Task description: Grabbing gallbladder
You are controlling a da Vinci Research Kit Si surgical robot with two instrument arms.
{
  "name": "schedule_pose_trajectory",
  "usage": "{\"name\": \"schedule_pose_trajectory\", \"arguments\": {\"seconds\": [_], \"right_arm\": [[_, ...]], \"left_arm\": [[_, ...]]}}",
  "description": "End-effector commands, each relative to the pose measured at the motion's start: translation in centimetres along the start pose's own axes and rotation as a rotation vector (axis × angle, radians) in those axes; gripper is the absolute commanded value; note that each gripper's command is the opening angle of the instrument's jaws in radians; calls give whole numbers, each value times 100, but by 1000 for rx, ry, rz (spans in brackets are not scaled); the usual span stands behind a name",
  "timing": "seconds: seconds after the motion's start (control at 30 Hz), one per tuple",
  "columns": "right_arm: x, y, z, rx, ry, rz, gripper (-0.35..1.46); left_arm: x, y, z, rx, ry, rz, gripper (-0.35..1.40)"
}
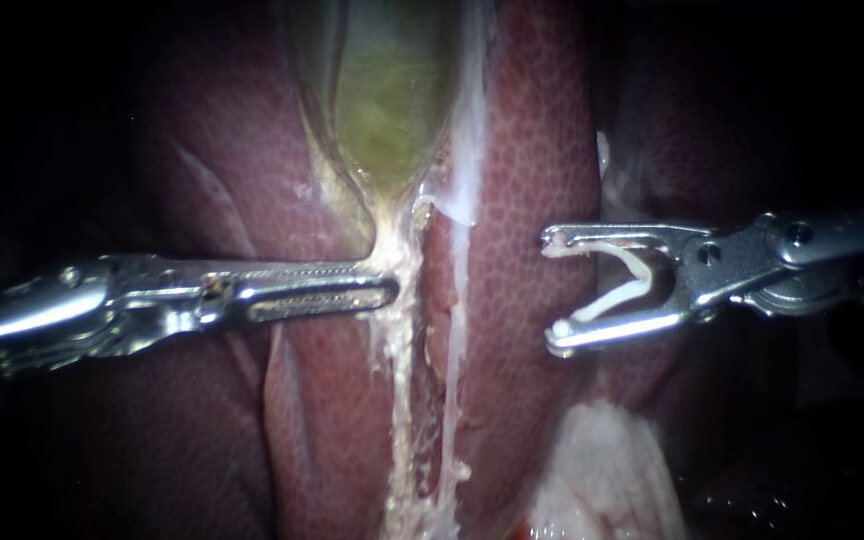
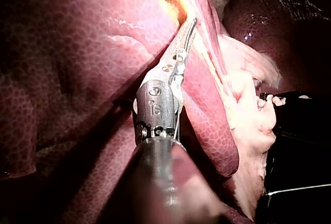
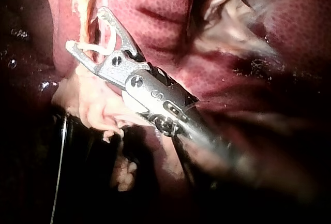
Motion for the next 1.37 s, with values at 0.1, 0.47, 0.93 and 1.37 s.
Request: {"name": "schedule_pose_trajectory", "arguments": {"seconds": [0.1,0.47,0.93,1.37], "right_arm": [[0,0,0,0,0,0,56],[0,0,0,0,0,0,56],[-1,1,-1,0,0,0,56],[-1,1,-1,0,0,0,56]], "left_arm": [[-4,-1,-8,5,1,-9,-35],[-45,9,-71,-12,-9,-41,-35],[-65,11,-96,-27,-31,-33,-35],[-64,11,-96,-27,-31,-33,-35]]}}
